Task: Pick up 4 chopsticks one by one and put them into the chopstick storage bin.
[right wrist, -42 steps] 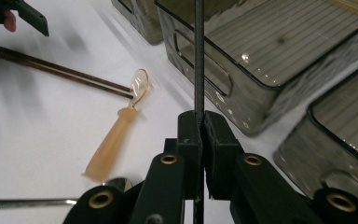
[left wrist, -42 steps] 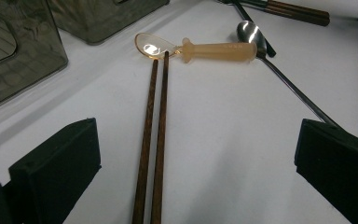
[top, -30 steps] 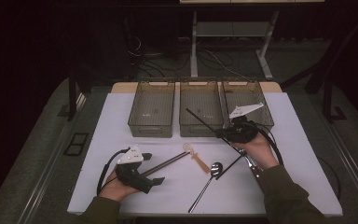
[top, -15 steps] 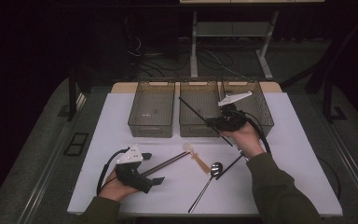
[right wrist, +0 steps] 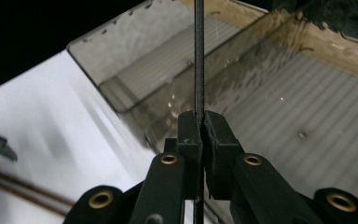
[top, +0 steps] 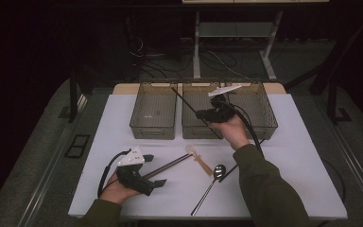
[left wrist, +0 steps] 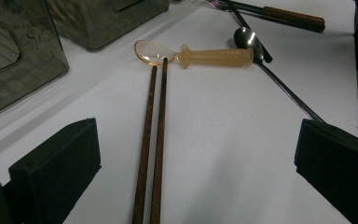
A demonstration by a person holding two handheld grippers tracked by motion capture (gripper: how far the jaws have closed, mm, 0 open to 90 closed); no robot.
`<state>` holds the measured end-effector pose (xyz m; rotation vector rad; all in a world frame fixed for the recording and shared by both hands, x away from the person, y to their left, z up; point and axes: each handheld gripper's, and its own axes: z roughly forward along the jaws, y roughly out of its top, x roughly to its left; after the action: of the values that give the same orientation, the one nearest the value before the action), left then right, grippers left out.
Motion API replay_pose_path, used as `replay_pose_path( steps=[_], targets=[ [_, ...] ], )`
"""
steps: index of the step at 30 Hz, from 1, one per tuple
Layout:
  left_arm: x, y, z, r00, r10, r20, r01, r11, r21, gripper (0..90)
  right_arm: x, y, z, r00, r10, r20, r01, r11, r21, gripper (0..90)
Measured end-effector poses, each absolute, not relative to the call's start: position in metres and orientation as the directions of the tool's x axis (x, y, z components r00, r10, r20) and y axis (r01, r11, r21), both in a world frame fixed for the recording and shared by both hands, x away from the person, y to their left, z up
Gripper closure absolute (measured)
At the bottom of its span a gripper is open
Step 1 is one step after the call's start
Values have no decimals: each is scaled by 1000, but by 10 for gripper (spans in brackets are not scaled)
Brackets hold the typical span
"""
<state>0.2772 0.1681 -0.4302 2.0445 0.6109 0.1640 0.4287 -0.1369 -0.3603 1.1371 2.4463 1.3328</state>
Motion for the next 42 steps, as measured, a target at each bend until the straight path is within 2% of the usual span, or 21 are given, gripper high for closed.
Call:
replay_pose_path(
  steps=[26, 42],
  targets=[
    [276, 169, -429, 867, 480, -135, 356, -406, 841, 0, 469, -29, -353, -732, 656, 186, 503, 335, 797, 857],
    [278, 170, -429, 870, 472, -144, 359, -404, 841, 0, 488, 13, -362, -726, 665, 174, 507, 347, 789, 857]
  ],
)
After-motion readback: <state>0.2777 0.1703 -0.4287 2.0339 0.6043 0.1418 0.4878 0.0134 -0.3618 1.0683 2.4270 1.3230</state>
